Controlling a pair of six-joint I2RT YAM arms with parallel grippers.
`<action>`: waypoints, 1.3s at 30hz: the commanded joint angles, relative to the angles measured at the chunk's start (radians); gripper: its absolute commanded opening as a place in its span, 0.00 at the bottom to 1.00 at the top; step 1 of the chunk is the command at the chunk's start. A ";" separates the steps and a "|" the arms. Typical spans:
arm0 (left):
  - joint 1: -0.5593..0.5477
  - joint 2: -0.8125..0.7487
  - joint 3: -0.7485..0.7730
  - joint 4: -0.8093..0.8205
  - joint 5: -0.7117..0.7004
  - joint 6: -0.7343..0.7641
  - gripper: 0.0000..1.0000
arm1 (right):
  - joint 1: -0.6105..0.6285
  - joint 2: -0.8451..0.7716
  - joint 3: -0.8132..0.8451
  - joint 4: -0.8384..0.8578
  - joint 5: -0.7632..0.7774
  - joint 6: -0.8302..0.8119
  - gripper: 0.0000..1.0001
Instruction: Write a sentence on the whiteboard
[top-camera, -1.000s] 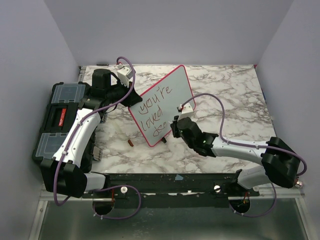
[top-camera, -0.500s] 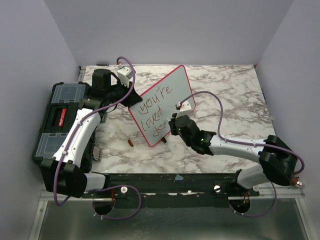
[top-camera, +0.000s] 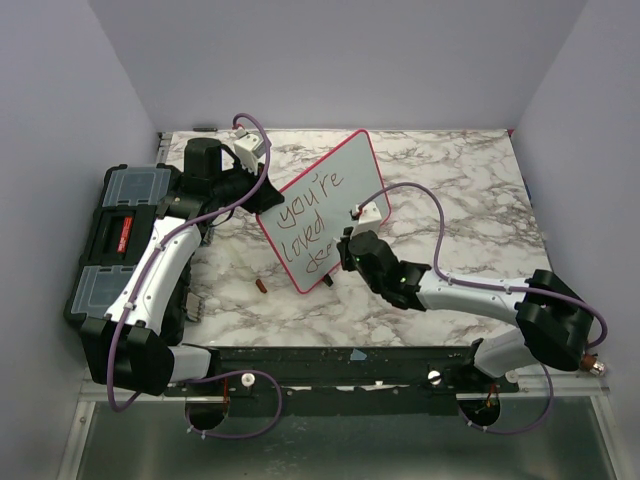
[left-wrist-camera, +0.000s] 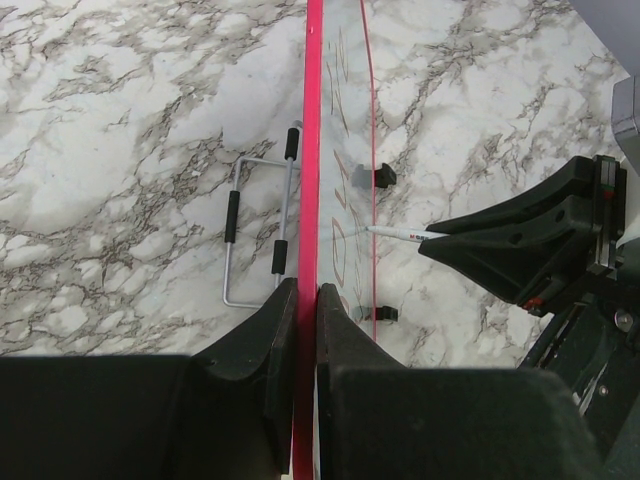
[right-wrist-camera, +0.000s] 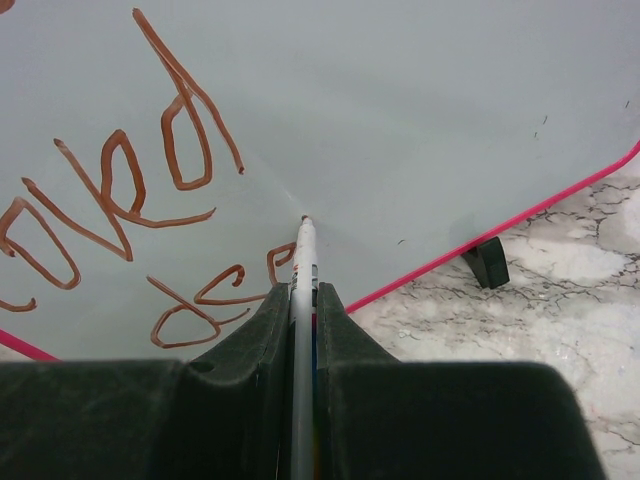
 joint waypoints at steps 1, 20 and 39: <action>-0.008 -0.014 0.011 -0.016 -0.023 0.051 0.00 | -0.009 0.011 -0.042 0.018 0.001 0.020 0.01; -0.009 -0.018 0.009 -0.017 -0.022 0.050 0.00 | -0.008 -0.065 -0.114 -0.031 -0.003 0.046 0.01; -0.008 -0.018 0.007 -0.016 -0.025 0.052 0.00 | -0.008 -0.085 -0.106 0.121 -0.056 -0.008 0.01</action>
